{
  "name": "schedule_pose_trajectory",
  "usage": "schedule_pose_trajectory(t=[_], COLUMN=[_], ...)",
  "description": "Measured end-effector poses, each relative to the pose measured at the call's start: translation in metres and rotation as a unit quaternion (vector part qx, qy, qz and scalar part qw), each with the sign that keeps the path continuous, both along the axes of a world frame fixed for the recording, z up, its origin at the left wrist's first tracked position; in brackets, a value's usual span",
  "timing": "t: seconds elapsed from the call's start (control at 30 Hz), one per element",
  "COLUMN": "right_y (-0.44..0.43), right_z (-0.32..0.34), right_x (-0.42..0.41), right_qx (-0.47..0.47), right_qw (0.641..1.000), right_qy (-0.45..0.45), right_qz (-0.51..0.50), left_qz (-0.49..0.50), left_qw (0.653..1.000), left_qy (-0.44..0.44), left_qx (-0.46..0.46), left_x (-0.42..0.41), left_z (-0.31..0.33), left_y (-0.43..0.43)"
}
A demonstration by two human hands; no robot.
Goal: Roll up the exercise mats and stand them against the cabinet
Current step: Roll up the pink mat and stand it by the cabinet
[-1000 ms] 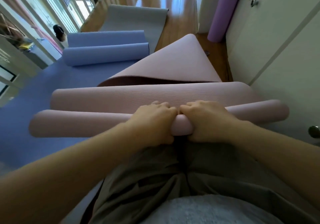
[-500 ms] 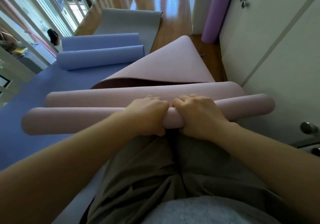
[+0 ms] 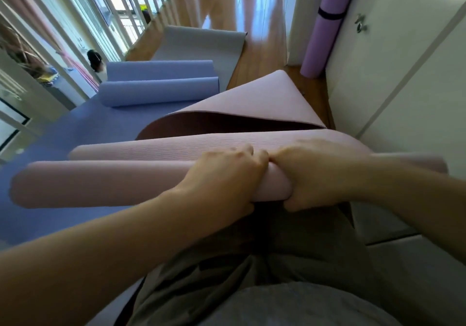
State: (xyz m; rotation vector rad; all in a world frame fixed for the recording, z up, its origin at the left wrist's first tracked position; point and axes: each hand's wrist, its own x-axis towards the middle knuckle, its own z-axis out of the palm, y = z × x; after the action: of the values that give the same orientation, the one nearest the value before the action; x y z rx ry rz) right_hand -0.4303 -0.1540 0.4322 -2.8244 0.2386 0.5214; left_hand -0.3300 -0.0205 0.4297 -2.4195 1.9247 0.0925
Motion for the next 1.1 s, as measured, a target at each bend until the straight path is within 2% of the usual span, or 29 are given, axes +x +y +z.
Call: schedule_pose_trajectory(t=[0.1, 0.23, 0.37, 0.4, 0.47, 0.6, 0.7, 0.77, 0.83, 0.9, 0.93, 1.0, 1.1], right_y=[0.018, 0.026, 0.03, 0.03, 0.025, 0.005, -0.001, 0.001, 0.006, 0.009, 0.007, 0.001, -0.015], right_z=[-0.035, -0.067, -0.081, -0.078, -0.064, -0.043, -0.04, -0.049, -0.065, -0.077, -0.078, -0.068, -0.05], right_x=[-0.016, -0.04, -0.046, -0.041, -0.027, -0.002, 0.006, -0.002, -0.015, -0.022, -0.021, -0.01, 0.007], right_qx=[0.003, -0.079, -0.129, -0.123, -0.09, 0.023, 0.047, -0.031, -0.131, -0.161, -0.157, -0.115, -0.02], right_qw=[1.0, 0.984, 0.959, 0.962, 0.98, 1.0, 0.998, 0.999, 0.977, 0.948, 0.947, 0.972, 0.999], right_qy=[-0.004, -0.158, -0.25, -0.243, -0.174, -0.002, 0.041, -0.03, -0.168, -0.274, -0.279, -0.203, -0.047], right_qz=[-0.011, -0.015, -0.033, -0.035, -0.034, -0.02, -0.01, -0.016, -0.019, -0.022, -0.019, -0.011, -0.017], left_qz=[-0.009, -0.008, 0.004, 0.005, 0.017, 0.032, 0.044, 0.063, 0.069, 0.063, 0.066, 0.076, 0.045], left_qw=[1.0, 1.0, 0.994, 0.992, 0.989, 0.998, 0.998, 0.994, 0.985, 0.978, 0.977, 0.986, 0.998], left_qy=[-0.002, 0.017, 0.074, 0.078, 0.07, -0.021, -0.017, 0.035, 0.089, 0.112, 0.114, 0.078, -0.036], left_qx=[0.029, 0.009, 0.083, 0.103, 0.126, 0.05, 0.05, 0.087, 0.13, 0.165, 0.166, 0.123, 0.022], left_x=[-0.02, -0.024, -0.01, -0.006, -0.003, -0.011, -0.01, 0.0, 0.012, 0.017, 0.017, 0.011, 0.0], left_z=[-0.036, -0.052, -0.049, -0.047, -0.042, -0.045, -0.049, -0.045, -0.038, -0.035, -0.035, -0.037, -0.049], left_y=[0.012, 0.017, 0.009, 0.005, 0.002, 0.011, 0.007, -0.001, -0.007, -0.011, -0.011, -0.006, 0.004])
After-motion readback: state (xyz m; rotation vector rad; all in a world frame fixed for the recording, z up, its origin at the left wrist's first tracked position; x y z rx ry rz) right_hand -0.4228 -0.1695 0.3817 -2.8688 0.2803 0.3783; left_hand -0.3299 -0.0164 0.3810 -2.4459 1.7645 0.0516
